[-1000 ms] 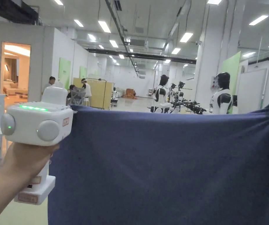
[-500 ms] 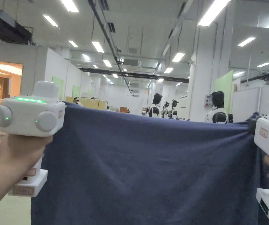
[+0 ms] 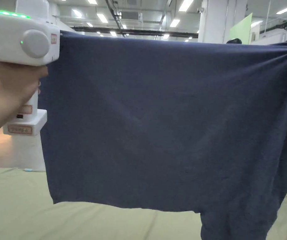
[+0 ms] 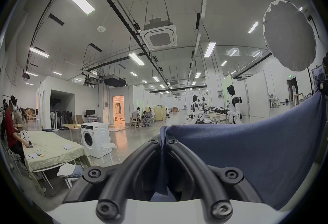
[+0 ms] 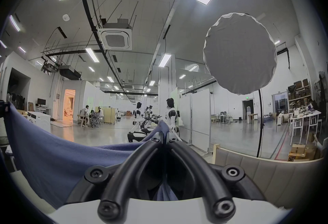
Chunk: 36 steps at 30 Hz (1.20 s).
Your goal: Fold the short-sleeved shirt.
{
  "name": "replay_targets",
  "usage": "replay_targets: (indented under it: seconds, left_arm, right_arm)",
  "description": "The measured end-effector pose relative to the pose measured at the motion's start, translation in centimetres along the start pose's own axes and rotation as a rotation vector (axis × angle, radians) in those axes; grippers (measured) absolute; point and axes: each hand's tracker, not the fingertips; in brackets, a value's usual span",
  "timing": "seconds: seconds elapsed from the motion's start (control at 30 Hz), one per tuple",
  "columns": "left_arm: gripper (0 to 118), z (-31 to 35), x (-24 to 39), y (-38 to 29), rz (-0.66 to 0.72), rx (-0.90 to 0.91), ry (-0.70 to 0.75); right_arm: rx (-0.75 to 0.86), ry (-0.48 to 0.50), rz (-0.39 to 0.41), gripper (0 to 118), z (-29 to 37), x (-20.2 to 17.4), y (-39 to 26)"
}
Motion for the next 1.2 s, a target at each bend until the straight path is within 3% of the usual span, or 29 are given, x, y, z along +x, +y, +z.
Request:
replay_targets:
  seconds: [0.13,0.27,0.4,0.63,0.77,0.93,1.2]
  left_arm:
    - [1,-1.8,2.1,-4.4,0.010,-0.040,-0.010]
    - [1,-2.2,3.6,-11.2,0.046,-0.113,-0.014]
    - [1,-1.9,4.5,-18.1,0.058,-0.231,-0.028]
    - [1,1.8,5.5,-29.7,-0.068,-0.388,-0.114]
    - [1,5.4,4.9,-33.3,-0.046,-0.442,-0.143]
    - [1,12.4,3.1,-34.3,-0.074,-0.364,-0.205]
    - [1,27.3,-2.2,-34.4,0.010,-0.467,-0.223]
  right_arm:
    - [-0.039,0.008,0.022,2,-1.5,-0.1,-4.2]
    - [-0.140,0.080,-0.085,2,-2.1,0.4,-10.4]
    - [-0.233,0.094,-0.004,2,-1.4,0.1,-17.2]
    - [-0.388,0.133,-0.005,2,3.0,0.9,-27.9]
    - [-0.443,0.156,-0.014,2,6.7,2.3,-31.9]
    - [-0.470,0.195,-0.054,2,13.1,4.8,-32.8]
    - [-0.480,0.298,-0.073,2,29.3,9.1,-29.2]
